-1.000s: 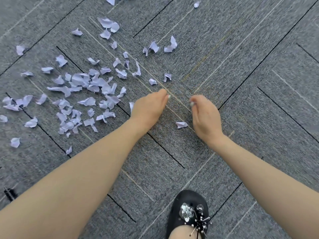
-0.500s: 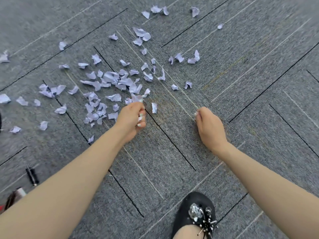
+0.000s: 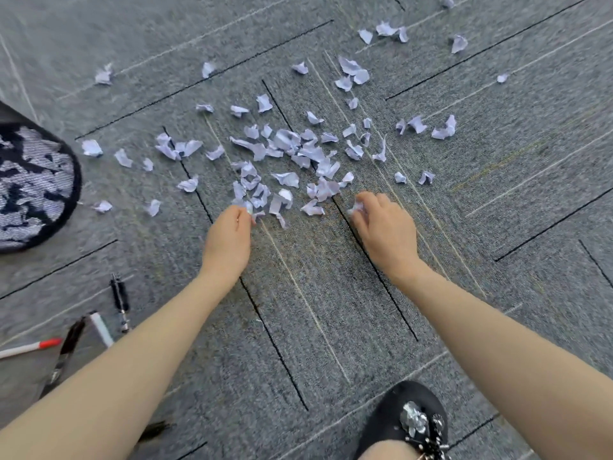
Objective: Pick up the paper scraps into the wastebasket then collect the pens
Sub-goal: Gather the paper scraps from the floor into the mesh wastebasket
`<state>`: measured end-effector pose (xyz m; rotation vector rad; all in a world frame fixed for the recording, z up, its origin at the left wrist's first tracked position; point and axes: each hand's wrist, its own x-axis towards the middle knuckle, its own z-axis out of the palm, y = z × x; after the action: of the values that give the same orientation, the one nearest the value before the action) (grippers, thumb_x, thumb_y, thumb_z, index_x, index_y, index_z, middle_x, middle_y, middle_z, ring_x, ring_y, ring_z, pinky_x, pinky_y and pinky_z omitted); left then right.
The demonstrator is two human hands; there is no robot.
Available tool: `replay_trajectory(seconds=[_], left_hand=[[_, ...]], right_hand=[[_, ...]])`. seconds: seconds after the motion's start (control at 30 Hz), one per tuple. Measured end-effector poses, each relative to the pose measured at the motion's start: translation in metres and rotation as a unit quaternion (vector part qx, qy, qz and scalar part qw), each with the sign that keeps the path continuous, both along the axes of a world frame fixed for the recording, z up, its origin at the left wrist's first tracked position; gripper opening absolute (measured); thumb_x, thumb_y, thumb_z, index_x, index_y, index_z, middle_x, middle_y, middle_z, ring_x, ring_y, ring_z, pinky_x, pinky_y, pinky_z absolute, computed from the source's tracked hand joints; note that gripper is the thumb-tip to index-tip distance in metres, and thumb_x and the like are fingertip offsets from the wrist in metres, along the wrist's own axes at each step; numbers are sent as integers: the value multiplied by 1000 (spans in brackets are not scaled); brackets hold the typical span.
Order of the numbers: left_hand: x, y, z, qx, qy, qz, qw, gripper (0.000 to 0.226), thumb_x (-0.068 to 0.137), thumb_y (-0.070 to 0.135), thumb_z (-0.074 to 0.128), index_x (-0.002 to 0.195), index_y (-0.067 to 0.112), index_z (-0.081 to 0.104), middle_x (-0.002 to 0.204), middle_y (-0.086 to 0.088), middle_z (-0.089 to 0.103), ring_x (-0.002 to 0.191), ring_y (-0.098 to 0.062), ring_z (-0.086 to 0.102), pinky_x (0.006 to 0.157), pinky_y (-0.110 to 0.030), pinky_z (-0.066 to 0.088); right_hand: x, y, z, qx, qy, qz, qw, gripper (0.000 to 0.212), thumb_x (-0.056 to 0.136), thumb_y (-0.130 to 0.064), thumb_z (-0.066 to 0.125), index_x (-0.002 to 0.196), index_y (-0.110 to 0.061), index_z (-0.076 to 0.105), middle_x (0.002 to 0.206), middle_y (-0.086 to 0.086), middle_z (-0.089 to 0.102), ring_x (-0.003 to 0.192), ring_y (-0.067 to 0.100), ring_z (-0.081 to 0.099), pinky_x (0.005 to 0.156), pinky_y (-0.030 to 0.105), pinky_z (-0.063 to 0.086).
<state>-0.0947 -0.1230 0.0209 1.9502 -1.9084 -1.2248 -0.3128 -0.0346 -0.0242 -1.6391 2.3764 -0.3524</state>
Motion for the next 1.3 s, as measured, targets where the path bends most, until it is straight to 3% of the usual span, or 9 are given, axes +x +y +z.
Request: replay_trajectory(seconds=[0.27,0.47,0.57,0.73,0.87,0.97,1.07,1.2,1.3], left_hand=[[48,9,-10,-70,-247,-217,942,35,96,45,36,103,11,33,58,-2,49,42,-20,43,39,-28,36],[54,15,-22,-129,-271,-273,914,33,100,37,29,115,8,33,64,0,47,44,-22,45,37,-27,35],[57,14,-24,-131,-257,-295,911,25,101,27,27,115,7,32,63,-1,46,46,-23,49,41,-31,44],[58,14,-27,-113,-225,-261,932,14,97,7,37,108,10,30,63,-5,48,44,-21,44,38,-30,33],[53,15,-22,-81,-195,-194,958,10,97,6,35,106,8,32,60,-4,48,46,-18,40,39,-30,26],[55,17,-17,-40,-155,-152,975,3,98,9,33,101,9,34,58,-2,42,47,-16,33,41,-30,23],[59,17,-13,-20,-119,-122,985,7,99,13,31,99,9,36,59,-4,42,47,-18,33,42,-31,25],[61,9,-2,-17,-54,-81,995,16,101,21,26,97,11,37,61,-2,40,47,-15,29,42,-29,24],[55,-12,26,-52,41,-44,997,16,101,20,28,96,11,40,60,1,37,47,-11,28,40,-22,25]], right_hand=[[8,-4,-2,30,65,45,996,22,94,-31,45,99,-10,50,87,9,57,69,24,54,57,37,47],[16,-6,1,12,-10,-4,1000,16,96,-17,40,94,-5,49,88,8,51,69,20,47,59,34,41],[26,-3,8,-68,-126,-46,989,14,97,-10,32,85,-8,40,85,5,38,62,13,33,51,22,31],[51,-12,14,-44,-225,-65,971,9,99,-16,29,96,-17,38,76,-2,43,56,10,36,49,29,33],[56,-24,11,-22,-100,26,994,27,99,-18,31,122,-10,43,82,-3,55,54,12,42,44,26,32],[55,-26,8,17,-44,59,997,26,98,-22,39,121,-12,46,94,1,65,65,17,57,49,28,42],[54,-29,12,27,-50,72,996,20,96,-22,43,111,-12,51,102,2,66,75,17,63,56,32,52],[55,-35,22,72,-25,71,994,16,98,-18,37,97,-10,50,77,2,57,61,21,53,54,35,43],[62,-44,34,100,-147,-15,984,18,98,-25,35,102,-13,48,79,2,55,56,16,48,53,32,40]])
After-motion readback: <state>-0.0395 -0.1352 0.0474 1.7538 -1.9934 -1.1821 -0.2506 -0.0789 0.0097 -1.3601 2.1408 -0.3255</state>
